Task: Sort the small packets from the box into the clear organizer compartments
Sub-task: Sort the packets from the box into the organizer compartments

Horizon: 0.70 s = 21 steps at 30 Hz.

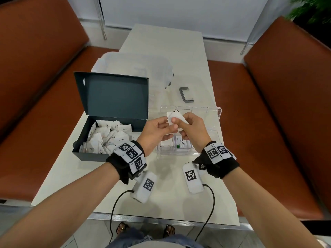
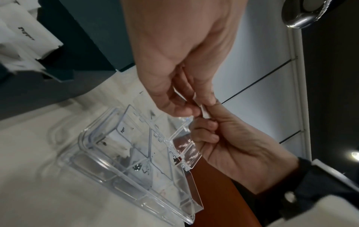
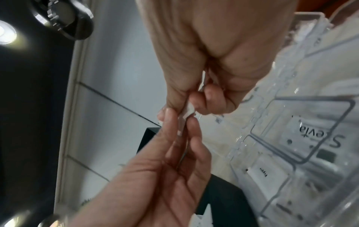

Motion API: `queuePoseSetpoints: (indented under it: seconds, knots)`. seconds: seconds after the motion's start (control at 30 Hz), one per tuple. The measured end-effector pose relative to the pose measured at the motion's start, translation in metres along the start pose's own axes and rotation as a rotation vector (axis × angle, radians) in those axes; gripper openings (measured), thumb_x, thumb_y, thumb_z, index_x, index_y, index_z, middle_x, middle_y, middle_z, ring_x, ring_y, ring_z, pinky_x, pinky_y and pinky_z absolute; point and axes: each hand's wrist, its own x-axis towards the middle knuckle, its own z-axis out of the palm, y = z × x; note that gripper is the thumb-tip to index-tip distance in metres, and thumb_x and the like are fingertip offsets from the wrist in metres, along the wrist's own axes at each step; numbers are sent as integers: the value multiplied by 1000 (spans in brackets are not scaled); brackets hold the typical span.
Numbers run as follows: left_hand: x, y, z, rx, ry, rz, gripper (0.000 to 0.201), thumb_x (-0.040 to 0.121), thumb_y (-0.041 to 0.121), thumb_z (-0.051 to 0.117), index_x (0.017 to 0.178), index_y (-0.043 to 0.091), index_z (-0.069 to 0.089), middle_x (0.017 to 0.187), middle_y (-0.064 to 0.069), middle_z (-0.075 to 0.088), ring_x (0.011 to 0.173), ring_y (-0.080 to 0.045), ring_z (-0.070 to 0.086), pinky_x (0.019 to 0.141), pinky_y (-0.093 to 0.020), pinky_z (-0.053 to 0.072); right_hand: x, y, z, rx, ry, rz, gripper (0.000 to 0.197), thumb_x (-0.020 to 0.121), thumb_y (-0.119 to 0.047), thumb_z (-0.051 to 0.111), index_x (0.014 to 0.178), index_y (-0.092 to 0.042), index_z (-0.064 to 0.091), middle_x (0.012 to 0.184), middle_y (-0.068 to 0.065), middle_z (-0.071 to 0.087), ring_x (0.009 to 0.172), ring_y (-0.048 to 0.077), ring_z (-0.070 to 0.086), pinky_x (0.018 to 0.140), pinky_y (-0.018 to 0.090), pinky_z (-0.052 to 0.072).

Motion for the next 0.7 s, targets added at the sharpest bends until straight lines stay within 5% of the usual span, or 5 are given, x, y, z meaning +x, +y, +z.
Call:
queuePoseSetpoints:
  seconds: [0.17,0.3,0.43,0.7]
  knots:
    - [1,3,-3,-40,50,3,24,87,17,71,106,2,70,79,-3,70,77,-12,69,69,-21,55,-3,-6,-1,132,-151,65,23,84,-28,71,84,-11,55,63,1,52,46,9,42,43,20,35]
    - [2,7,-6,13,80,15,12,88,11,68,99,6,71,77,-2,71,73,-11,68,70,-22,57,1,-13,-7,22,-33,-39,17,85,-22,72,87,-8,63,67,3,59,52,11,47,50,23,42]
    - [2,8,-7,57,90,42,23,94,10,62,113,0,67,94,-10,71,81,-16,69,80,-26,57,2,-11,-8,-41,15,-98,12,82,-6,73,92,-1,67,62,4,61,54,13,57,53,22,50]
    - [-1,10,2,168,-2,8,28,103,17,47,117,1,64,108,-15,71,101,-23,70,82,-30,56,5,-6,-2,-26,87,-62,11,85,-9,70,95,-5,66,79,13,66,61,17,66,61,27,55]
